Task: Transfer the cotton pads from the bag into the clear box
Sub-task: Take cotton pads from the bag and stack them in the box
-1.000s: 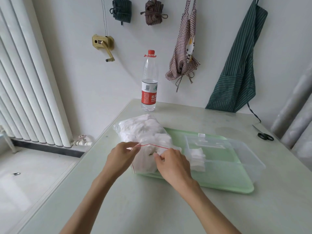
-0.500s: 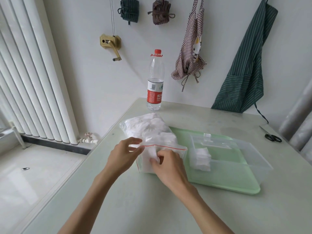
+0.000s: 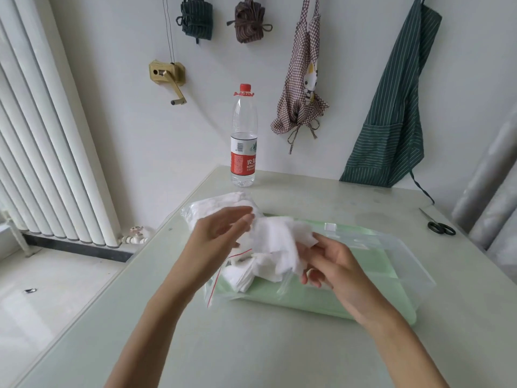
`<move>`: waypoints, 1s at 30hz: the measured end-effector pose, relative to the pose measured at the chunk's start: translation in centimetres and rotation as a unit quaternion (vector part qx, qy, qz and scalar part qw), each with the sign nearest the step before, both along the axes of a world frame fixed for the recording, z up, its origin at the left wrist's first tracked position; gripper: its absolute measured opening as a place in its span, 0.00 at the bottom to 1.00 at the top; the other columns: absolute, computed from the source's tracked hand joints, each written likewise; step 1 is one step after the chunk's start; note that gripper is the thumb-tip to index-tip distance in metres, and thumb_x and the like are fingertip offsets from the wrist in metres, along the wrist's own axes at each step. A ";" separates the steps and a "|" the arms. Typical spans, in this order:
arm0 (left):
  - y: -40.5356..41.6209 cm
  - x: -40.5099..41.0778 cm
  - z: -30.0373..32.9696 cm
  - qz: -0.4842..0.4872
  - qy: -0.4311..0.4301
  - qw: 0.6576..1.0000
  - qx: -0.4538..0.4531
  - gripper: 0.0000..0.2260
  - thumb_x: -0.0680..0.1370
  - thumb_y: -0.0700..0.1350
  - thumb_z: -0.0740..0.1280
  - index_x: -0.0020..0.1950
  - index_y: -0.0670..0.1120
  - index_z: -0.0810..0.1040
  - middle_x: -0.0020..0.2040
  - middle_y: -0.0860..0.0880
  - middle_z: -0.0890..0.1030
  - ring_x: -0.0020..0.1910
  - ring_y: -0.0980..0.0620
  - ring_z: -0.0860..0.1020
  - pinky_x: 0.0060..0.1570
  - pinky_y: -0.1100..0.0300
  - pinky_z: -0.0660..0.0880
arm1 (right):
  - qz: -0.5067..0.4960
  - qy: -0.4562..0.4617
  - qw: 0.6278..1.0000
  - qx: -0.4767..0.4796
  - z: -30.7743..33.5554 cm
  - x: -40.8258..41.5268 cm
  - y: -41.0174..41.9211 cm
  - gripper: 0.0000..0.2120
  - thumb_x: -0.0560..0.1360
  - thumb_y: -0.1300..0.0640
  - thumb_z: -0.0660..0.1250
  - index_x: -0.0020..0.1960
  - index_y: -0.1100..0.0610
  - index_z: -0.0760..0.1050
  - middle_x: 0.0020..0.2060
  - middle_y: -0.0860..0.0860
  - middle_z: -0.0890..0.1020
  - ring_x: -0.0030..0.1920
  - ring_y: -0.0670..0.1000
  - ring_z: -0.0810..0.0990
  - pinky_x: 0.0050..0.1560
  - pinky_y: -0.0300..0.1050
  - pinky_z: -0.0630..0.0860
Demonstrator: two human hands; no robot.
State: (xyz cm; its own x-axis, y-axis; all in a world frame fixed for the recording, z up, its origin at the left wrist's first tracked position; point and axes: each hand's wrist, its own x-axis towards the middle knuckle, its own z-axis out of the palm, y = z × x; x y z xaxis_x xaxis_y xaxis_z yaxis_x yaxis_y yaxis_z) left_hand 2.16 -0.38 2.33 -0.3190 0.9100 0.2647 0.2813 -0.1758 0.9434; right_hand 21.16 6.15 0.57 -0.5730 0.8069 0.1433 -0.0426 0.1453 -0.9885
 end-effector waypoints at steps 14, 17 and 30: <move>9.6 7.0 0.7 -0.146 -0.252 0.948 -0.126 0.05 0.73 0.48 0.71 0.43 0.46 0.82 0.36 0.53 0.77 0.37 0.56 0.76 0.52 0.59 0.78 | -0.172 -0.017 0.984 0.032 2.3 4.2 7.2 0.11 0.74 0.54 0.67 0.46 0.62 0.80 0.32 0.56 0.69 0.28 0.46 0.64 0.26 0.34 0.60; 11.1 7.6 0.3 -0.139 -0.267 0.943 -0.138 0.08 0.72 0.51 0.71 0.43 0.46 0.81 0.38 0.52 0.76 0.38 0.55 0.75 0.49 0.59 0.78 | -0.212 -0.045 0.975 0.048 2.0 4.2 8.0 0.11 0.74 0.54 0.68 0.42 0.62 0.78 0.27 0.48 0.71 0.27 0.46 0.66 0.27 0.33 0.62; 12.6 8.0 -1.7 -0.166 -0.267 0.946 -0.079 0.08 0.78 0.44 0.65 0.52 0.44 0.82 0.46 0.48 0.85 0.45 0.56 0.83 0.50 0.63 0.79 | -0.244 -0.035 0.964 0.101 0.8 2.7 8.3 0.07 0.72 0.45 0.68 0.45 0.47 0.81 0.40 0.42 0.84 0.42 0.40 0.81 0.43 0.39 0.78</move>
State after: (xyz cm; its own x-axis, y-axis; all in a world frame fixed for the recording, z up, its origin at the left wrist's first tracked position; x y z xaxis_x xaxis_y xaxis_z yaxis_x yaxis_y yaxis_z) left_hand 10.12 12.20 0.59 -0.0584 0.9983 -0.0011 -0.2879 -0.0158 0.9575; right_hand 23.88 14.42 1.38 -0.1454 0.9427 0.3003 0.1451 0.3205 -0.9361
